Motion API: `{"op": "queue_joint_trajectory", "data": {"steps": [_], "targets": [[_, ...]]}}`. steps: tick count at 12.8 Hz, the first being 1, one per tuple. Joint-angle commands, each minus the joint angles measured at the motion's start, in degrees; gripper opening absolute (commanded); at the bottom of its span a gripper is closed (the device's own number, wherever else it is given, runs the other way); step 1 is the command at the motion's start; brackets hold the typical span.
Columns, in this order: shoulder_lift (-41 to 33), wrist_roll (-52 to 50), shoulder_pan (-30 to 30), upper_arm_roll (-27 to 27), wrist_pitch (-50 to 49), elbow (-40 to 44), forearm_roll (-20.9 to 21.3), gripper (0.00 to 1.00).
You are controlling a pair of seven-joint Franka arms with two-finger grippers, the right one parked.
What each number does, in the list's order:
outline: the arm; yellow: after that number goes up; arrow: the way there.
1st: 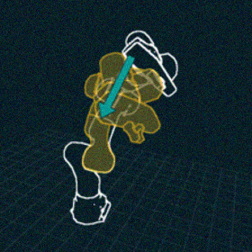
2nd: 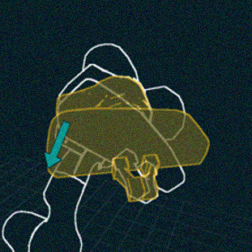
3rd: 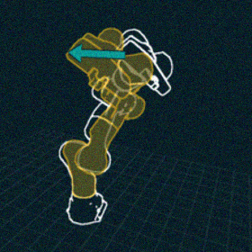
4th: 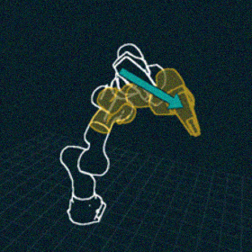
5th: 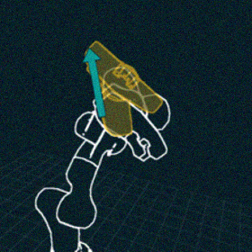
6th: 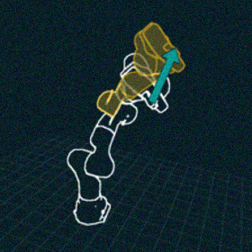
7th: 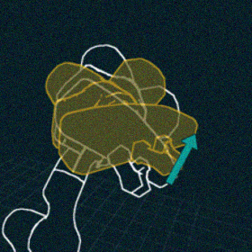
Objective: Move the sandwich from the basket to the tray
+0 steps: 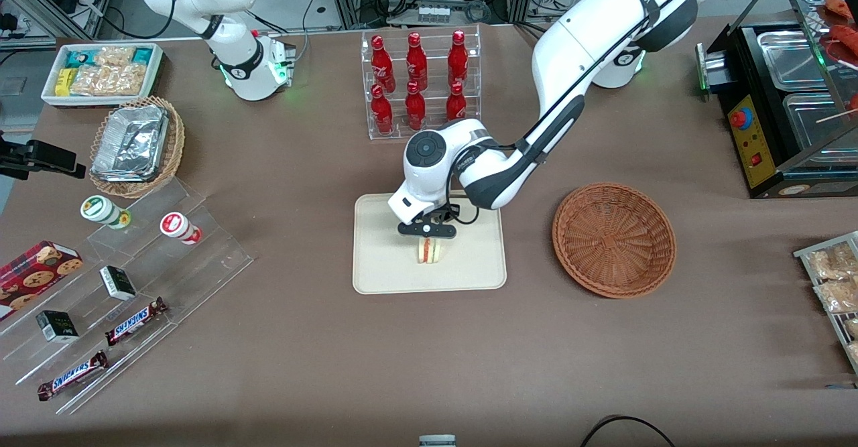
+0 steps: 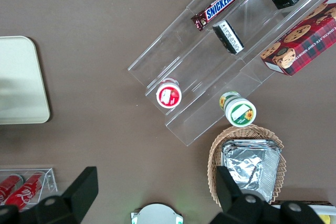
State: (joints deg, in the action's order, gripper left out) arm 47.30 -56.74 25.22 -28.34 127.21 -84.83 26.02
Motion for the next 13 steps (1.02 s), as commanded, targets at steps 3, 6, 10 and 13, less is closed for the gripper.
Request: {"op": "queue_joint_trajectory", "data": {"steps": [3, 6, 10, 13], "targets": [[-2.4, -0.6, -0.1, 0.3, -0.9, 1.8, 1.0, 1.00], [-9.5, -4.7, -0.2, 0.3, -8.4, 1.7, 0.8, 1.00], [-19.0, -7.6, -6.8, 0.0, -15.9, 0.7, -0.7, 1.00], [-25.9, 3.2, -15.0, -0.1, -23.5, 0.7, -8.0, 1.00]]}}
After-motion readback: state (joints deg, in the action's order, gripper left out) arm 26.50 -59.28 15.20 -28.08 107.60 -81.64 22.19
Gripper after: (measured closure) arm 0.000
